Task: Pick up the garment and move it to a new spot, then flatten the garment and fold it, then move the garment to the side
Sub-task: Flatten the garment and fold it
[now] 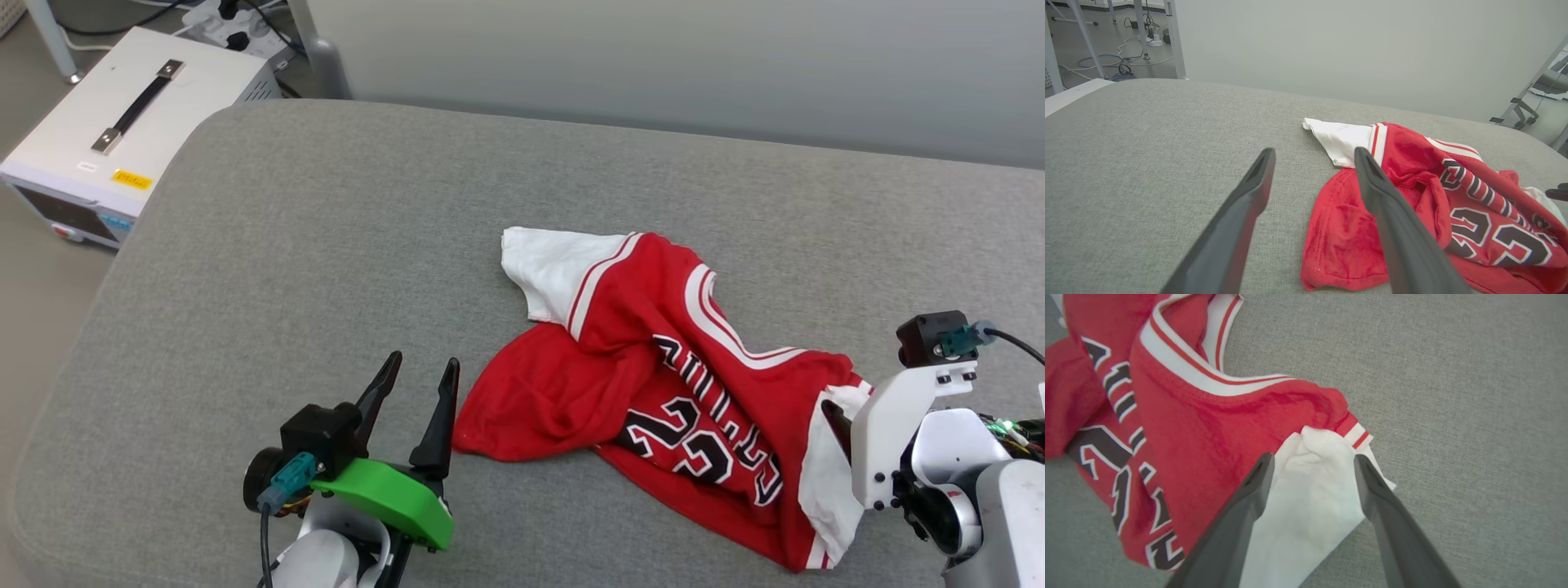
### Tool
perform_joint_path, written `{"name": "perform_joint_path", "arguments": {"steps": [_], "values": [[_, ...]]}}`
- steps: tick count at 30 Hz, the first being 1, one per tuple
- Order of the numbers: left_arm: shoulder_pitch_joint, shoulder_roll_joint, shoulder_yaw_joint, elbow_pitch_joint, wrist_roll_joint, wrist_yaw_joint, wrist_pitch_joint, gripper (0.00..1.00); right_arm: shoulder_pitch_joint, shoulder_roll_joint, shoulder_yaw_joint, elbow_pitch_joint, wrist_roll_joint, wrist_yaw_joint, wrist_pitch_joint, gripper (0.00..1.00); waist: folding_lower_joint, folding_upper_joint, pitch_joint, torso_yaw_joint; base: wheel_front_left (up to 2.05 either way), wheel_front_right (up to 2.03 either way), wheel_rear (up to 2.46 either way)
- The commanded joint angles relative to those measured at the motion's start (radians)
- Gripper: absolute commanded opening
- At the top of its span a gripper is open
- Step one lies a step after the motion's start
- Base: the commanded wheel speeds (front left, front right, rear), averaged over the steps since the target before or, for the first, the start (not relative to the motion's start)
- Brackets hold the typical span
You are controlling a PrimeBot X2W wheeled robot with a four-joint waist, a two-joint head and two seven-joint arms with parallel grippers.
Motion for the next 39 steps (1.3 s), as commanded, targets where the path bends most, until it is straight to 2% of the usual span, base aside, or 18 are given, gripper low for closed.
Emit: {"name": "perform_joint_path", "arguments": {"steps": [1,12,13,14,15,20,26,27,28,34,39], "values": [[-0.021,-0.005,0.003,0.002,0.009,-0.005,-0.006,1.00,-0.023,0.004,-0.008,0.015,-0.008,-0.001,0.004,1.00,0.0000,0.0000,0.012,0.017,0.00,0.00,0.00],[-0.029,-0.018,0.015,0.011,0.019,-0.015,-0.006,1.00,-0.066,0.032,-0.051,0.133,-0.063,-0.001,0.002,1.00,0.0000,0.0000,0.044,0.047,0.00,0.00,0.00],[-0.029,-0.019,0.017,0.011,0.020,-0.015,-0.006,1.00,-0.067,0.035,-0.051,0.138,-0.063,-0.001,-0.002,0.63,0.0000,0.0000,0.045,0.047,0.00,0.00,0.00],[-0.029,-0.020,0.018,0.012,0.021,-0.016,-0.006,1.00,-0.068,0.037,-0.051,0.144,-0.064,-0.001,-0.007,0.10,0.0000,0.0000,0.046,0.046,0.00,0.00,0.00],[-0.029,-0.021,0.019,0.013,0.022,-0.017,-0.006,1.00,-0.068,0.038,-0.049,0.148,-0.064,-0.001,-0.012,0.00,0.0000,0.0000,0.047,0.045,0.00,0.00,0.00],[-0.031,-0.026,0.024,0.023,0.027,-0.020,-0.006,1.00,-0.075,0.022,-0.033,0.155,-0.069,-0.001,-0.063,0.00,0.0000,0.0000,0.039,0.040,0.00,0.00,0.00],[-0.023,-0.030,0.031,0.034,0.030,-0.023,-0.006,1.00,-0.095,0.002,0.005,0.096,-0.028,-0.001,-0.131,0.00,0.0000,0.0000,0.010,0.031,0.00,0.00,0.00],[-0.021,-0.031,0.032,0.035,0.030,-0.023,-0.006,1.00,-0.098,-0.005,0.017,0.080,-0.014,-0.001,-0.139,0.00,0.0000,0.0000,0.003,0.029,0.00,0.00,0.00],[-0.005,-0.031,0.039,0.040,0.033,-0.025,-0.006,1.00,-0.092,-0.021,0.015,0.001,0.070,-0.001,-0.149,0.00,0.0000,0.0000,-0.025,0.018,0.00,0.00,0.00],[0.009,-0.024,0.049,0.033,0.038,-0.026,-0.006,1.00,-0.041,-0.049,-0.078,-0.076,0.211,-0.001,-0.141,0.00,0.0000,0.0000,-0.032,-0.006,0.00,0.00,0.00],[0.005,-0.016,0.050,0.028,0.043,-0.027,-0.006,1.00,0.016,-0.075,-0.182,-0.061,0.314,-0.001,-0.172,0.00,0.0000,0.0000,-0.007,-0.029,0.00,0.00,0.00]]}}
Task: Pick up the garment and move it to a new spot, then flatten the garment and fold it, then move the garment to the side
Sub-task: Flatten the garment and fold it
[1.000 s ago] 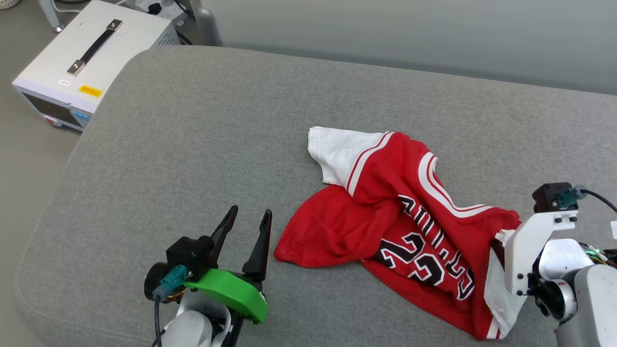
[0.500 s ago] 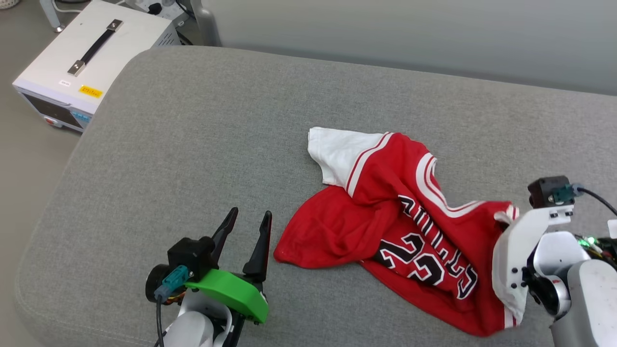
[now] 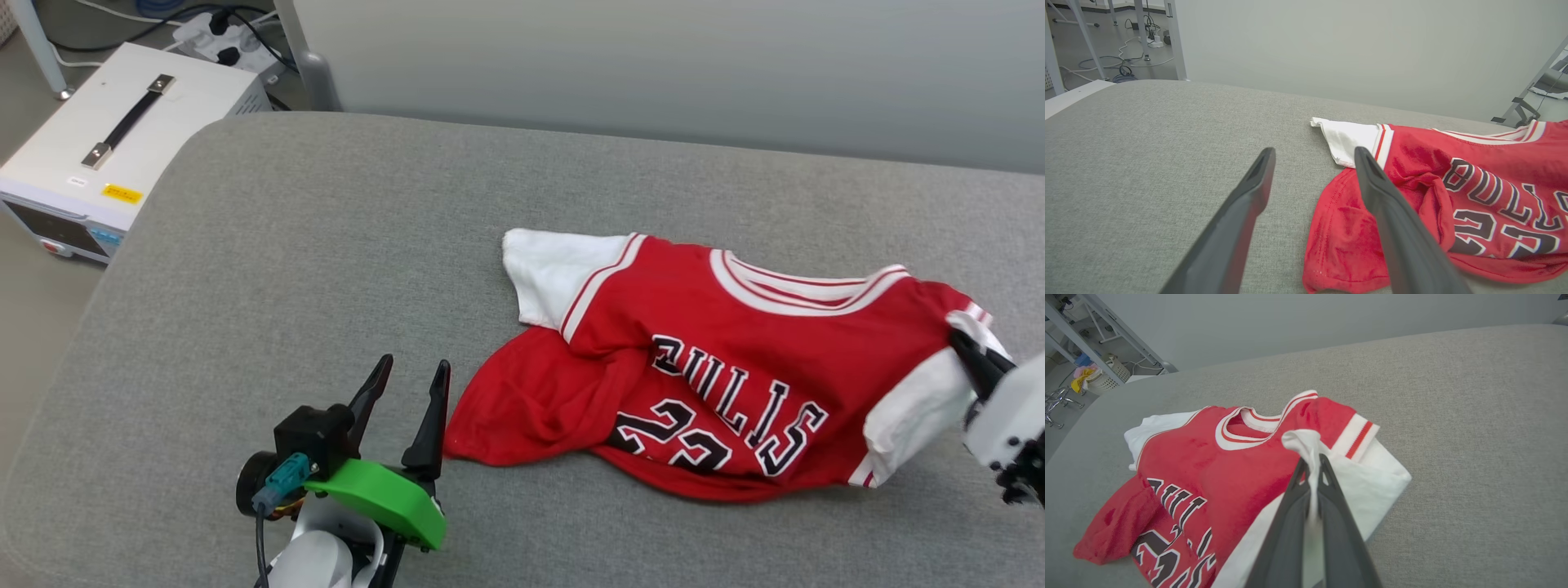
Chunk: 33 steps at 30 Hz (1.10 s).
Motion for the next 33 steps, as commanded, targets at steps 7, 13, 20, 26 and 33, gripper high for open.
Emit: {"name": "perform_joint_path", "arguments": {"steps": [7,13,20,26,33], "values": [[-0.006,0.012,-0.001,0.002,0.012,-0.007,-0.006,1.00,0.084,0.005,-0.095,0.127,0.063,-0.001,-0.129,0.00,0.0000,0.0000,0.034,-0.026,0.00,0.00,0.00],[-0.006,0.015,-0.003,0.010,0.011,-0.007,-0.006,1.00,0.129,0.045,-0.150,0.214,0.043,-0.001,-0.221,0.74,0.0000,0.0000,0.033,-0.034,0.00,0.00,0.00],[0.001,0.008,0.001,0.021,0.008,-0.007,-0.006,1.00,0.162,0.107,-0.233,0.184,-0.099,-0.001,-0.220,1.00,0.0000,0.0000,0.005,-0.050,0.00,0.00,0.00],[0.003,0.001,0.000,0.021,0.007,-0.007,-0.006,1.00,0.145,0.098,-0.181,0.062,-0.148,-0.001,-0.232,1.00,0.0000,0.0000,-0.033,-0.058,0.00,0.00,0.00],[-0.010,-0.003,-0.009,0.007,-0.008,-0.009,-0.006,1.00,0.168,0.025,-0.040,-0.085,-0.191,-0.001,-0.312,1.00,0.0000,0.0000,-0.053,-0.067,0.00,0.00,0.00]]}}
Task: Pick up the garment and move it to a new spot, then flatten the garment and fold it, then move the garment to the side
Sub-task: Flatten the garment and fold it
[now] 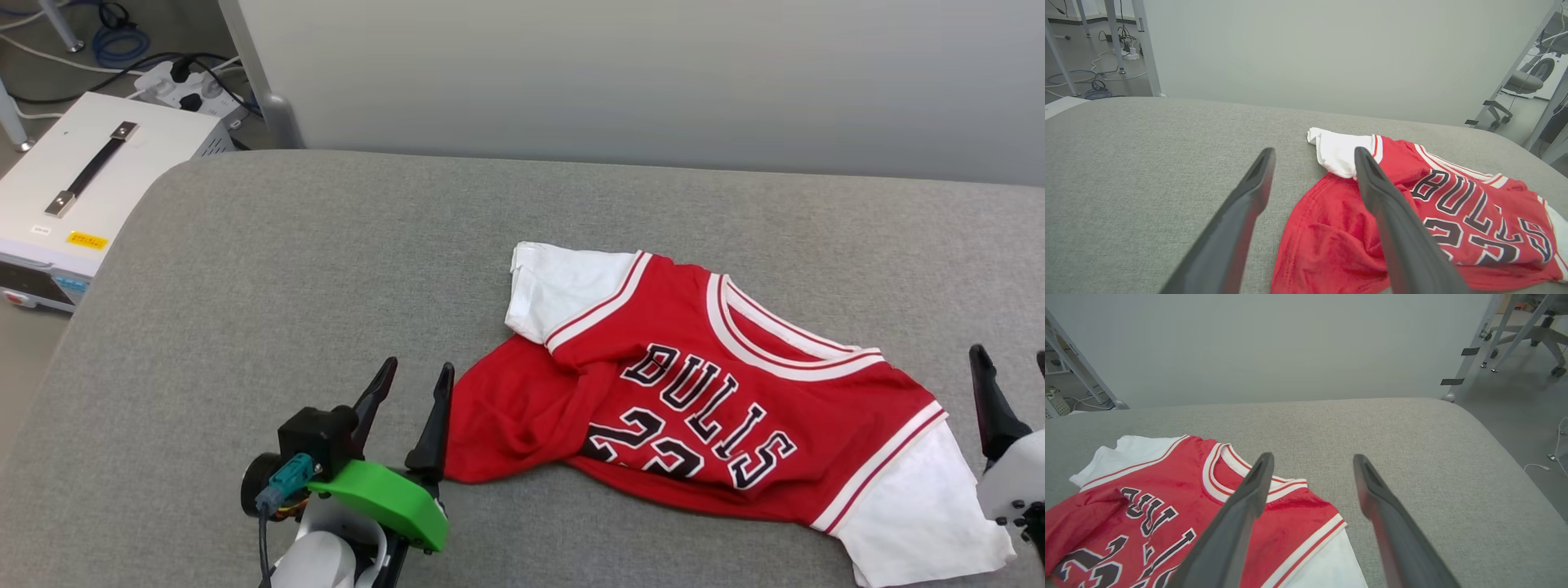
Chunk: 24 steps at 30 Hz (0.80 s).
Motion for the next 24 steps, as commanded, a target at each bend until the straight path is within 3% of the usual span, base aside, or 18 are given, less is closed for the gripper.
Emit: {"name": "perform_joint_path", "arguments": {"steps": [1,9,15,20,24], "values": [[-0.012,-0.002,-0.004,-0.008,-0.005,-0.006,-0.006,1.00,0.011,-0.007,0.017,-0.019,-0.013,-0.001,-0.025,1.00,0.0000,0.0000,-0.001,-0.005,0.00,0.00,0.00],[-0.133,0.065,-0.092,-0.038,-0.039,-0.008,0.056,1.00,0.039,0.006,0.128,-0.103,-0.083,-0.001,-0.137,1.00,0.0000,0.0000,0.054,-0.064,0.00,0.00,0.00],[-0.369,0.191,-0.239,-0.055,-0.131,-0.008,0.280,1.00,0.021,0.009,0.206,-0.117,-0.115,-0.001,-0.203,1.00,0.0000,0.0000,0.135,-0.138,0.00,0.00,0.00],[-0.591,0.329,-0.368,-0.022,-0.223,-0.008,0.469,1.00,-0.009,0.018,0.257,-0.114,-0.137,-0.001,-0.251,1.00,0.0000,0.0000,0.211,-0.208,0.00,0.00,0.00],[-0.723,0.389,-0.438,0.038,-0.333,-0.009,0.614,1.00,-0.034,0.042,0.286,-0.105,-0.149,-0.001,-0.281,1.00,0.0000,0.0000,0.266,-0.255,0.00,0.00,0.00]]}}
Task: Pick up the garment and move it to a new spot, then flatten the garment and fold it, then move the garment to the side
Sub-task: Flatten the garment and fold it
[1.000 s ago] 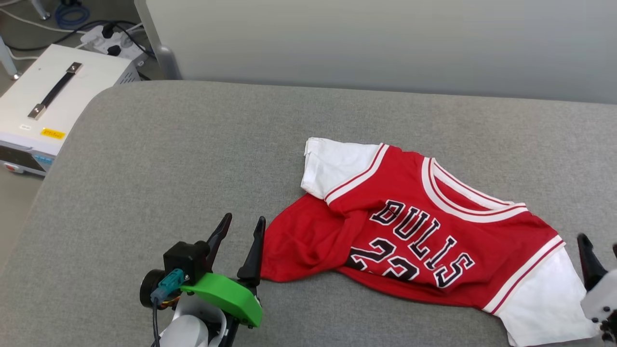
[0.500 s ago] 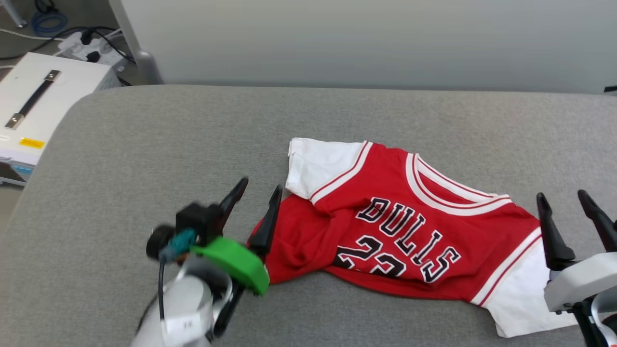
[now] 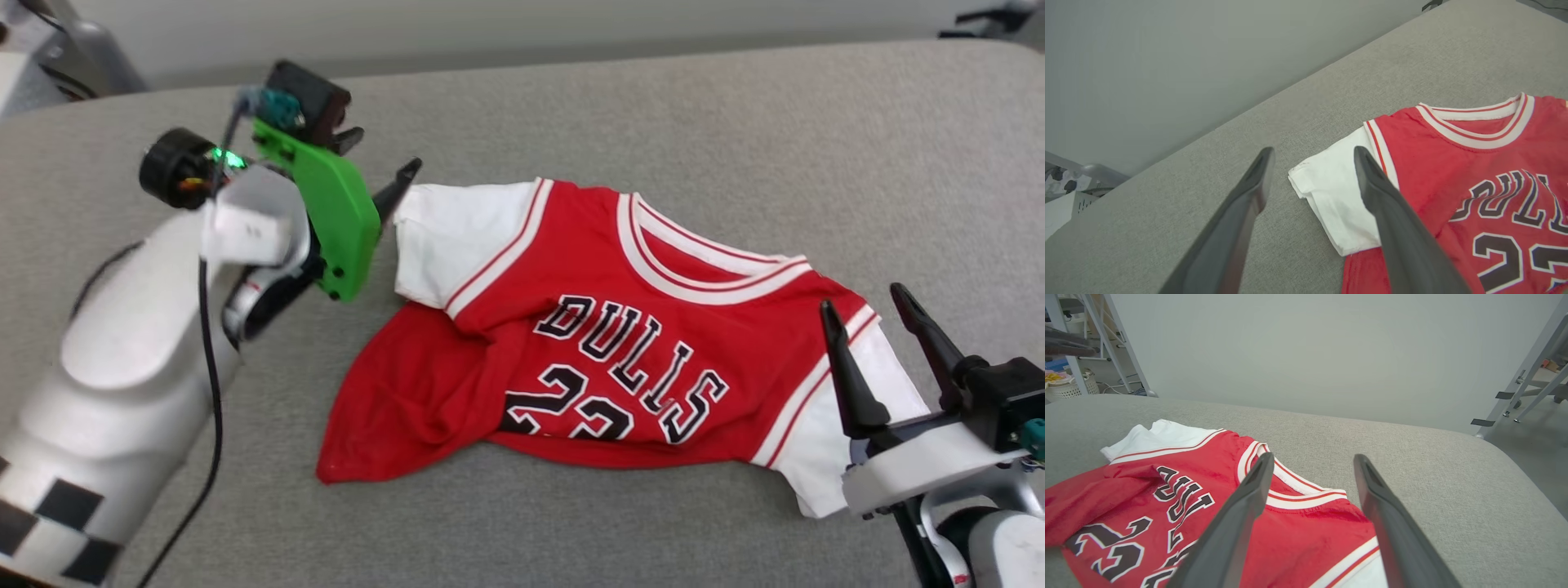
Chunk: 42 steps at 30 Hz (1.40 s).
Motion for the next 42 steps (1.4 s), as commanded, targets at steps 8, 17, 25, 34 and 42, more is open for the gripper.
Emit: {"name": "perform_joint_path", "arguments": {"steps": [8,17,25,34,42], "values": [[-0.172,0.099,-0.143,0.123,-0.139,-0.003,0.203,1.00,-0.058,0.038,0.042,0.029,-0.017,-0.001,-0.053,1.00,0.0000,0.0000,0.170,-0.157,0.00,0.00,0.00],[-0.263,0.131,-0.220,0.260,-0.205,-0.003,0.227,1.00,-0.080,0.055,0.061,0.033,-0.023,-0.001,-0.083,1.00,0.0000,0.0000,0.230,-0.202,0.00,0.00,0.00],[-0.260,0.134,-0.304,0.318,-0.267,-0.003,0.249,0.64,-0.085,0.059,0.056,0.041,-0.029,-0.001,-0.092,1.00,0.0000,0.0000,0.241,-0.204,0.00,0.00,0.00],[-0.255,0.149,-0.346,0.372,-0.315,-0.003,0.084,0.00,-0.080,0.047,0.047,0.041,-0.042,-0.001,-0.069,1.00,0.0000,0.0000,0.186,-0.160,0.00,0.00,0.00],[-0.193,0.166,-0.291,0.465,-0.385,-0.003,-0.074,0.00,-0.056,0.016,0.031,0.023,-0.038,-0.001,-0.019,1.00,0.0000,0.0000,0.097,-0.094,0.00,0.00,0.00]]}}
